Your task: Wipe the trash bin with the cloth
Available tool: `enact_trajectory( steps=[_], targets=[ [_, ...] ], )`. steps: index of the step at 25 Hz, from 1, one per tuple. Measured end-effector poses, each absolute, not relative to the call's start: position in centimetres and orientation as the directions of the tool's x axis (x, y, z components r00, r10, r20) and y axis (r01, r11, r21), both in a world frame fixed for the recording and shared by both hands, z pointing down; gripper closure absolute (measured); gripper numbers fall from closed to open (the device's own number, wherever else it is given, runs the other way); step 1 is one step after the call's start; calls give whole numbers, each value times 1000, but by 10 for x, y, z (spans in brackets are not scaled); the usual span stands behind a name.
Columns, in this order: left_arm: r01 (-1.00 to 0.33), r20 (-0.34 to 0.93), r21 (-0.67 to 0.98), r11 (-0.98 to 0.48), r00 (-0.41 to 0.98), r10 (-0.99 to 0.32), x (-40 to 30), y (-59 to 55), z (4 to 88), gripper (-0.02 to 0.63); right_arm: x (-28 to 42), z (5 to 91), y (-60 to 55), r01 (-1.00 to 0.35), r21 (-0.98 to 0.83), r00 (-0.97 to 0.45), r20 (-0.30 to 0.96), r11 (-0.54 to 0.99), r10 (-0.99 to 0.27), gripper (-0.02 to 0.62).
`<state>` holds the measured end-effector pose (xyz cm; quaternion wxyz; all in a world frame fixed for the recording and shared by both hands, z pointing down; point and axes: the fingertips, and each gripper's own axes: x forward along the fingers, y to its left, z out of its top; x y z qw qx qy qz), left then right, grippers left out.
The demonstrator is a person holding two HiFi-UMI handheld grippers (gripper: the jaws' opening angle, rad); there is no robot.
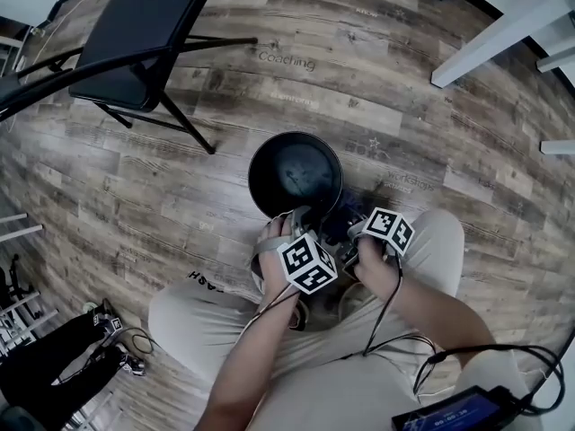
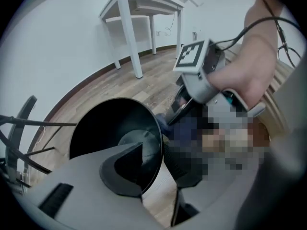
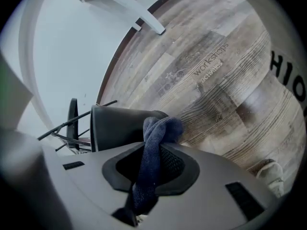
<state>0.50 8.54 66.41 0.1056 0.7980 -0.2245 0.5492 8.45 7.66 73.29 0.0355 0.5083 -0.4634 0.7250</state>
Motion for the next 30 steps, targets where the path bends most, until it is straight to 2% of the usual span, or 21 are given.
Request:
enact_trajectory(
  steps=[5,7,9,12,20,26,30],
  targets=[
    [-409,942,-32,-912,293,-164,1,104,680,476,72,685,89,-458,-721,-523,692,-520,-498,526],
    [-409,944,-50,-911,279,-177,0,103,684,498,65,673,95,-429,-741,-542,669,-517,-509,526],
    [-411,942,-62,-910,277,-190,0,99,684,555,59,665,101,-416,-755,-554,653,-507,-516,526],
    [-402,943,-62,-914,277,-185,0,99,684,561,52,661,105,-437,-769,-561,639,-467,-527,526],
    [-545,922,23,-838,335,-193,16,95,682,578,64,661,88,-453,-783,-526,621,-427,-581,526],
    [-607,915,59,-792,350,-199,22,89,679,578,62,663,63,-407,-828,-571,561,-387,-600,526],
    [-616,915,71,-784,354,-195,23,88,679,578,64,691,57,-382,-806,-559,591,-451,-582,526]
  ],
)
